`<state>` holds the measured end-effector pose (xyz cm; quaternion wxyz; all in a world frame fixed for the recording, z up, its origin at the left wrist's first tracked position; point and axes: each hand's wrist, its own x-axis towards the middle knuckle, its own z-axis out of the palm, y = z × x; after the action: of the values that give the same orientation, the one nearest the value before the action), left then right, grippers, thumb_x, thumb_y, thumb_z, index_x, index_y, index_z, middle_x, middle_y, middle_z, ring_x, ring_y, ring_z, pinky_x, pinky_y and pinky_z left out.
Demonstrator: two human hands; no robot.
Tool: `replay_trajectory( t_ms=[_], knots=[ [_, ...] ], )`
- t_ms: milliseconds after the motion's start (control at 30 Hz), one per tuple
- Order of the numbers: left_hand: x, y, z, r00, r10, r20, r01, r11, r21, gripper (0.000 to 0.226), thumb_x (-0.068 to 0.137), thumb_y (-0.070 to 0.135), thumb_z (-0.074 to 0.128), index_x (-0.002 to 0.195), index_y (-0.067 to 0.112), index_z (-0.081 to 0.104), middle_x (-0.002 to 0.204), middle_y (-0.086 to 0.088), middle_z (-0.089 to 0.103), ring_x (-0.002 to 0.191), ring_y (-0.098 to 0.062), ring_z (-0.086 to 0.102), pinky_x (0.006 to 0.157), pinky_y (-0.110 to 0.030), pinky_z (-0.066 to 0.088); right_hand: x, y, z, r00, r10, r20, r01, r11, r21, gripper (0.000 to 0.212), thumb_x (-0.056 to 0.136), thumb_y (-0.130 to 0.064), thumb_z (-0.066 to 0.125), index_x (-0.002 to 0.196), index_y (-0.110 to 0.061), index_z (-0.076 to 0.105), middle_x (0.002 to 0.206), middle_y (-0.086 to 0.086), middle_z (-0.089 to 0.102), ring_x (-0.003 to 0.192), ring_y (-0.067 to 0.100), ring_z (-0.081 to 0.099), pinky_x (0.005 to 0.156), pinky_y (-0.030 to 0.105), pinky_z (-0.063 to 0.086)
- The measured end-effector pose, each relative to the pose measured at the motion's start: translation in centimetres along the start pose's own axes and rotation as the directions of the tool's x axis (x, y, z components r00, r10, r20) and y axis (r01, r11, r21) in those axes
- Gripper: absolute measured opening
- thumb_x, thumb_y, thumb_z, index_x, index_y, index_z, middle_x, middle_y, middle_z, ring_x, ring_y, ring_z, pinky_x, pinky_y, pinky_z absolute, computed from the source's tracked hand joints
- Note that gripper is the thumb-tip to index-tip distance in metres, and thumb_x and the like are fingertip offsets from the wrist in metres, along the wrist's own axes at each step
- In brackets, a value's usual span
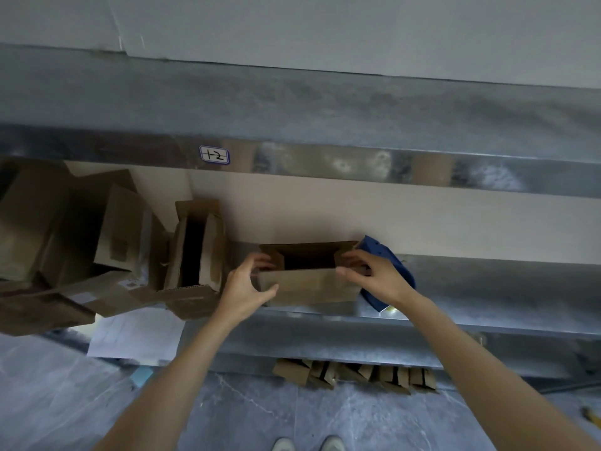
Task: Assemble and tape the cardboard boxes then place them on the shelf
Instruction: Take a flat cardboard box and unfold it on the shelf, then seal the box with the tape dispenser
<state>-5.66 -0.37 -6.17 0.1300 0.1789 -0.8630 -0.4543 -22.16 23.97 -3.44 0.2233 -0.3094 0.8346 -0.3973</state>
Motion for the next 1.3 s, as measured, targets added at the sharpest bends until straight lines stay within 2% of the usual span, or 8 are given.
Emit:
replay_trajectory(
  t_ms=[167,267,400,533,667,933,1133,1300],
  knots=[
    [0.2,-0.4,0.6,0.994,-0.003,-0.113,-0.002,0.999,-0.043,0.061,0.074,0.013,0.085,0.125,0.02,0.051,0.115,0.018,0.058,0.114,-0.004,0.057,0.093,-0.017,0.047,0.4,1.8,0.8,0.989,-0.064,-0.134,0.046,0.99,-0.132,0.04,0.083,-0.025,0.077,0.118,-0.024,0.057,0.113,-0.016,0.059,0.105,0.008,0.058,0.09,0.028,0.051],
    [0.6,-0.4,0.8,0.979,0.022,-0.203,-0.03,0.999,-0.036,0.078,0.071,0.008,0.086,0.135,0.014,0.043,0.129,0.009,0.045,0.124,-0.01,0.047,0.099,-0.024,0.045,0.4,2.3,1.3,0.96,-0.051,-0.276,0.015,0.992,-0.128,0.053,0.073,-0.024,0.086,0.11,-0.025,0.049,0.108,-0.008,0.054,0.099,0.01,0.054,0.084,0.022,0.048],
    [1.5,-0.3,0.5,0.993,0.067,-0.094,-0.07,0.997,-0.027,0.09,0.075,0.004,0.083,0.149,0.02,0.033,0.147,0.01,0.038,0.137,-0.003,0.034,0.111,-0.022,0.031,0.3,2.1,1.2,0.956,-0.101,-0.276,0.039,0.974,-0.224,0.08,0.075,-0.028,0.085,0.14,-0.031,0.037,0.138,-0.008,0.042,0.119,0.004,0.041,0.093,0.019,0.036],
    [1.7,-0.3,0.5,0.996,0.082,-0.04,-0.081,0.996,0.033,0.066,0.079,0.005,0.078,0.138,0.019,0.052,0.129,0.012,0.056,0.121,-0.007,0.053,0.1,-0.025,0.044,0.1,2.0,1.3,0.988,-0.068,-0.141,0.022,0.951,-0.31,0.062,0.09,-0.029,0.07,0.145,-0.031,0.041,0.15,-0.005,0.039,0.142,0.013,0.031,0.1,0.028,0.042],
    [1.2,-0.4,1.2,0.995,0.098,-0.019,-0.096,0.992,0.088,0.042,0.082,0.012,0.077,0.122,0.017,0.066,0.125,0.011,0.052,0.119,-0.006,0.052,0.098,-0.002,0.032,-0.7,2.0,1.1,0.992,-0.086,-0.097,0.043,0.924,-0.38,0.048,0.095,-0.033,0.062,0.14,-0.025,0.052,0.145,-0.007,0.041,0.135,0.012,0.037,0.096,0.035,0.049],
    [0.9,-0.4,2.0,0.993,0.117,-0.004,-0.116,0.988,0.097,0.037,0.086,0.014,0.074,0.122,0.011,0.067,0.129,0.008,0.052,0.114,0.016,0.037,0.092,0.008,0.02,-0.1,1.1,1.7,0.973,-0.099,-0.211,-0.008,0.892,-0.452,0.037,0.093,-0.031,0.062,0.127,-0.018,0.056,0.141,-0.003,0.043,0.127,0.017,0.044,0.072,0.029,0.05],
    [0.9,-0.1,2.0,0.992,0.128,-0.003,-0.127,0.986,0.108,0.035,0.086,0.014,0.074,0.12,0.012,0.068,0.126,0.004,0.053,0.119,-0.004,0.049,0.098,0.001,0.026,0.6,0.5,4.1,0.975,-0.219,-0.023,0.176,0.835,-0.521,0.05,0.1,-0.043,0.048,0.148,-0.032,0.038,0.156,-0.006,0.03,0.146,0.018,0.023,0.118,0.036,0.025],
    [1.0,0.2,2.3,0.992,0.118,-0.035,-0.115,0.989,0.091,0.033,0.082,0.013,0.078,0.114,0.011,0.071,0.123,0.002,0.056,0.119,-0.006,0.051,0.102,-0.01,0.031,0.5,1.0,4.6,0.971,-0.241,-0.011,0.191,0.797,-0.573,0.048,0.103,-0.049,0.036,0.147,-0.032,0.04,0.159,-0.008,0.025,0.15,0.014,0.011,0.123,0.035,0.006]
  ],
)
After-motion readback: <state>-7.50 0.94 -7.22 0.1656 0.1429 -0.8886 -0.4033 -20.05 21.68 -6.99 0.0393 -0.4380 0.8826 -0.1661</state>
